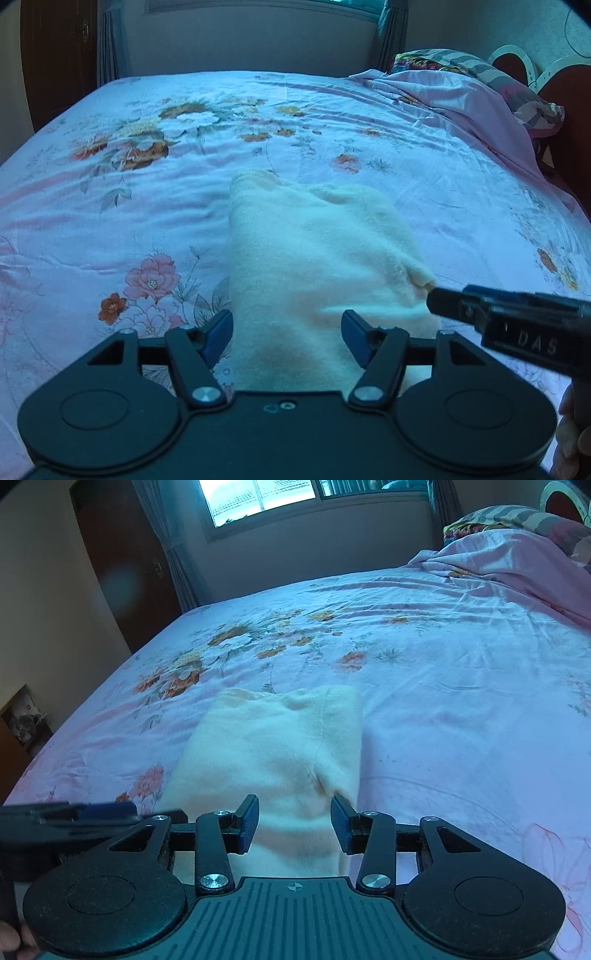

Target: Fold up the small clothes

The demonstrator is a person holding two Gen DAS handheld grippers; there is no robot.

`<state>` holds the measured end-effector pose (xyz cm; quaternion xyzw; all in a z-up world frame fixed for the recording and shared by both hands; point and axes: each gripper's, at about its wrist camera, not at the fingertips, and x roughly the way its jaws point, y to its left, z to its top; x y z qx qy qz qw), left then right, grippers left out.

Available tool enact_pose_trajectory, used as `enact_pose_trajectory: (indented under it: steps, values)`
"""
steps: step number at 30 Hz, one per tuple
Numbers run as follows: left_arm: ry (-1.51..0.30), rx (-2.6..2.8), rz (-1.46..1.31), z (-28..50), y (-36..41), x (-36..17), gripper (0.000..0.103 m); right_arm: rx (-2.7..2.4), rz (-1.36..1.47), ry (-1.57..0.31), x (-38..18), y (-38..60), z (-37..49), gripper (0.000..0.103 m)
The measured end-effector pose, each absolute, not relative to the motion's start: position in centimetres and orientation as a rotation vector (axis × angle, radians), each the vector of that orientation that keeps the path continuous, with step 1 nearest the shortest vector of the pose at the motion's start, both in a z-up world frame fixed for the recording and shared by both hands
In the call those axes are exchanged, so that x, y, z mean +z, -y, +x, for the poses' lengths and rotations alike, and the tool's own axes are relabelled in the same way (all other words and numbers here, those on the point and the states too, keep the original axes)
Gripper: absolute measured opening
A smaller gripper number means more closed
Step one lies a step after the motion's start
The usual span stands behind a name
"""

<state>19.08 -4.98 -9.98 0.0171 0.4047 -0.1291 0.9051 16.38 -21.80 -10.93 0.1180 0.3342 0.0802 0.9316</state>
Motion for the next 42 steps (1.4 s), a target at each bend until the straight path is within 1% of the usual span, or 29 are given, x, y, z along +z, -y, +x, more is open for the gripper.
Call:
enact_pose_trajectory:
  steps: [1,3,5,7,8,9,10,11,12,14,15,19,21,22,23,25,31,35,37,42]
  values:
    - [-0.831,-0.263,0.041,18.7,5.1,-9.6,0.071,0.156,0.243,-0.687,-10.9,22.0,15.8,0.043]
    - [-0.81,-0.268,0.044,17.6,5.2,-8.9,0.074,0.155,0.252,-0.691,-10.9,22.4,14.6,0.043]
    - [-0.8,-0.264,0.053,16.8,5.4,-8.3,0.081,0.153,0.254,-0.696,-10.8,22.7,13.4,0.043]
    - [-0.789,-0.263,0.054,15.7,5.5,-7.8,0.084,0.157,0.256,-0.697,-10.6,22.9,12.3,0.044]
    - [-0.784,-0.261,0.057,15.2,5.5,-7.5,0.089,0.159,0.262,-0.693,-10.5,23.0,11.7,0.046]
    - [-0.786,-0.255,0.06,14.7,5.6,-7.4,0.091,0.16,0.266,-0.69,-10.3,23.0,11.1,0.05]
    - [-0.789,-0.248,0.058,14.2,5.6,-7.2,0.094,0.158,0.268,-0.689,-10.2,23.1,10.5,0.063]
    - [-0.788,-0.247,0.053,13.7,5.5,-7.0,0.095,0.154,0.268,-0.683,-10.0,23.0,10.0,0.072]
    - [-0.784,-0.25,0.047,13.1,5.4,-6.8,0.096,0.157,0.267,-0.671,-9.7,23.0,9.2,0.073]
    - [-0.787,-0.239,0.045,12.2,5.2,-6.4,0.101,0.172,0.266,-0.662,-9.3,22.9,8.0,0.074]
    - [-0.786,-0.23,0.046,11.7,5.1,-6.1,0.101,0.177,0.268,-0.66,-9.1,22.9,7.3,0.075]
    - [-0.771,-0.203,0.047,9.4,4.8,-5.0,0.101,0.185,0.272,-0.648,-8.5,22.9,4.7,0.087]
    - [-0.762,-0.192,0.052,8.1,4.5,-4.4,0.101,0.203,0.283,-0.642,-8.1,23.0,3.4,0.089]
    - [-0.758,-0.186,0.055,7.5,4.4,-4.2,0.101,0.207,0.29,-0.641,-8.0,23.1,2.9,0.092]
    - [-0.755,-0.186,0.055,6.8,4.3,-3.9,0.101,0.215,0.305,-0.639,-7.8,23.1,2.2,0.098]
    - [-0.744,-0.175,0.051,5.4,4.1,-3.3,0.101,0.241,0.33,-0.636,-7.5,23.1,1.1,0.103]
    - [-0.661,-0.123,0.06,1.5,3.5,-0.9,0.101,0.178,0.248,-0.638,-4.9,21.3,-2.8,0.103]
    - [-0.688,-0.097,0.013,0.4,3.2,0.6,0.101,0.172,0.195,-0.564,-2.8,21.0,-5.5,0.103]
    - [-0.665,-0.062,0.029,-0.2,3.4,1.0,0.101,0.158,0.198,-0.506,-2.1,21.1,-6.6,0.103]
    - [-0.619,-0.068,0.009,-1.6,4.0,1.7,0.101,0.042,0.115,-0.509,-1.1,21.1,-6.6,0.103]
